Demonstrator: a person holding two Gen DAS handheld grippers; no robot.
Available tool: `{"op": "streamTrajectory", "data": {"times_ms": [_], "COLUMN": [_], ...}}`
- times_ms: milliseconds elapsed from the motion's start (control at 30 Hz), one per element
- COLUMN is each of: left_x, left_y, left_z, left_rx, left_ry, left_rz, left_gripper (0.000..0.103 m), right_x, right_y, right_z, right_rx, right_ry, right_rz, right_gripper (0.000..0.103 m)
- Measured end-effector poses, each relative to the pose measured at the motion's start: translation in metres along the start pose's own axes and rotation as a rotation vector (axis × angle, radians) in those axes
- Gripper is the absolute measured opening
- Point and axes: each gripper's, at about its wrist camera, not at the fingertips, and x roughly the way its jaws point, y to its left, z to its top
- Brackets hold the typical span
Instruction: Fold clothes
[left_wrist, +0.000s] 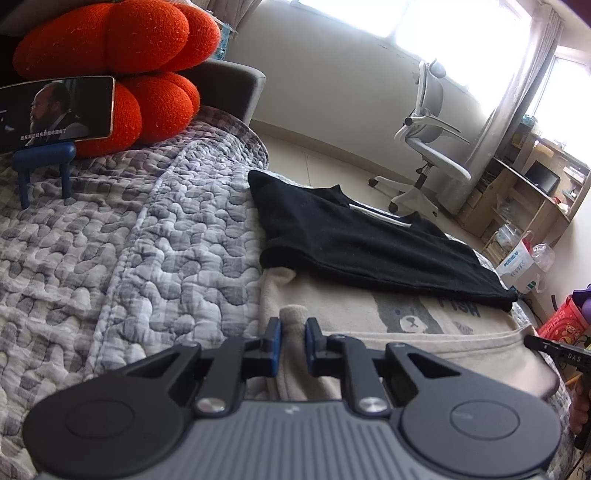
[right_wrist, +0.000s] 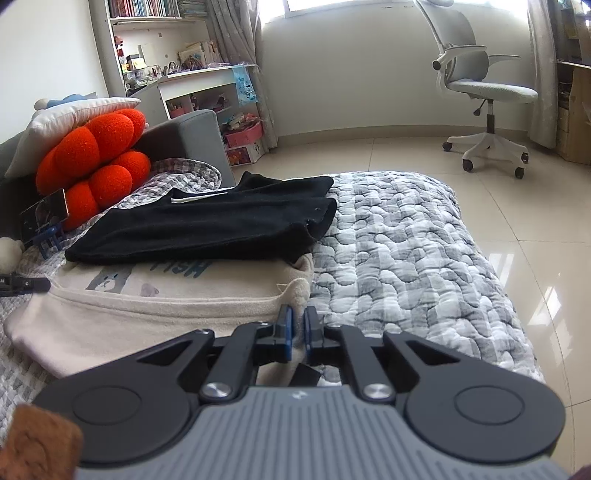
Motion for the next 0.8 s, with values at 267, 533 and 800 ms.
{"op": "streamTrajectory", "data": {"times_ms": [267, 533, 800], "left_x": [-0.004, 0.0, -0.006], "left_y": [-0.009, -0.008, -0.003], "left_z": [-0.002, -0.002, 0.001], "left_rx": [0.032, 0.018, -0.016], "left_ry": [-0.034, -0.035, -0.042], "left_rz": [0.081, 0.096, 0.104], "left_gripper": [0.008, 0.01, 0.024], "right_x": [0.004, 0.005, -0.008], "right_y": [0.007, 0.012, 0.01], "right_z": [-0.001, -0.005, -0.006], "right_rx": [-0.012, -0.036, -0.01], "right_ry": [-0.02, -0.031, -0.044], "right_rz": [-0.044, -0.091, -0.119], "right_gripper": [0.008, 0.007, 0.028]}}
